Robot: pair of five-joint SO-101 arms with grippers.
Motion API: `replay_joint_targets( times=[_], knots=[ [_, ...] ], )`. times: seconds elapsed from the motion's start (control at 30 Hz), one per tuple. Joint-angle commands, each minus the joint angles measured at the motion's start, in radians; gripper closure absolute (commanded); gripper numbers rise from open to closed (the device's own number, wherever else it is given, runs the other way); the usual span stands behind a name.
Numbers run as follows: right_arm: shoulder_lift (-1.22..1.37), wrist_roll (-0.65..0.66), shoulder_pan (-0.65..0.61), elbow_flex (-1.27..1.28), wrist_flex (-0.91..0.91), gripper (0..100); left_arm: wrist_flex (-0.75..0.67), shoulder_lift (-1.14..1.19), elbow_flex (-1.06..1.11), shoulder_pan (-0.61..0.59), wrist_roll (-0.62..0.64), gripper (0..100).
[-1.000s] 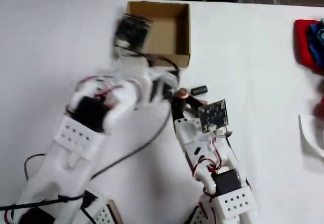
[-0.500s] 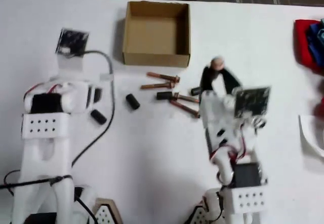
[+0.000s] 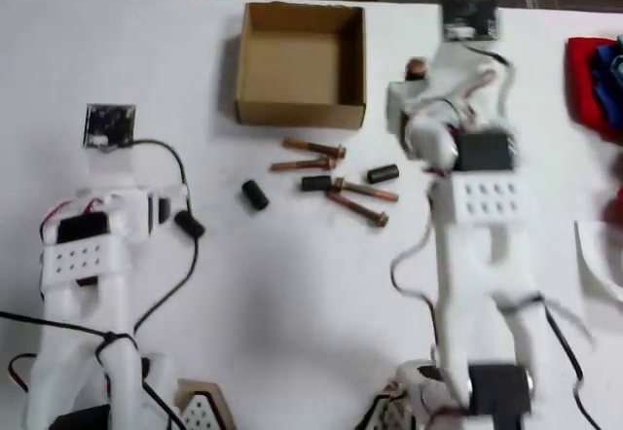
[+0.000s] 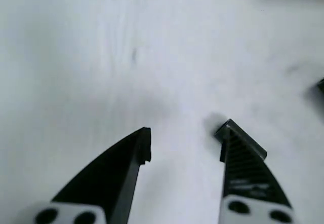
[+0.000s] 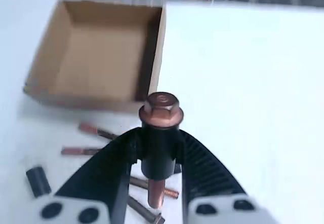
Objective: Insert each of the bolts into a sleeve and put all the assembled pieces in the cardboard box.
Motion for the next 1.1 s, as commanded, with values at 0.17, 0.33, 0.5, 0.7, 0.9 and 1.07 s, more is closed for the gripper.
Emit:
replay_joint_targets(
  times=[0.17, 0.33, 0.5, 0.7, 0.9, 1.07],
  knots=[
    [0.545, -0.058, -0.013, -0.761, 0.16, 97.8, -0.19, -0.005, 0.11, -0.009, 0.003, 76],
    [0.915, -0.092, -0.039, -1.32, 0.209, 97.8, -0.207, -0.005, 0.147, 0.003, 0.003, 76],
    [1.173, -0.092, -0.079, -1.625, 0.239, 97.8, -0.267, -0.005, 0.191, 0.035, 0.002, 76],
    [1.314, -0.094, -0.12, -1.648, 0.22, 97.8, -0.287, -0.005, 0.197, 0.051, -0.002, 76],
    [1.38, -0.089, -0.127, -1.648, 0.157, 97.8, -0.287, -0.005, 0.197, 0.051, 0.0, 76],
    [1.431, -0.086, -0.12, -1.648, 0.101, 97.8, -0.287, -0.005, 0.197, 0.051, 0.0, 76]
  ],
)
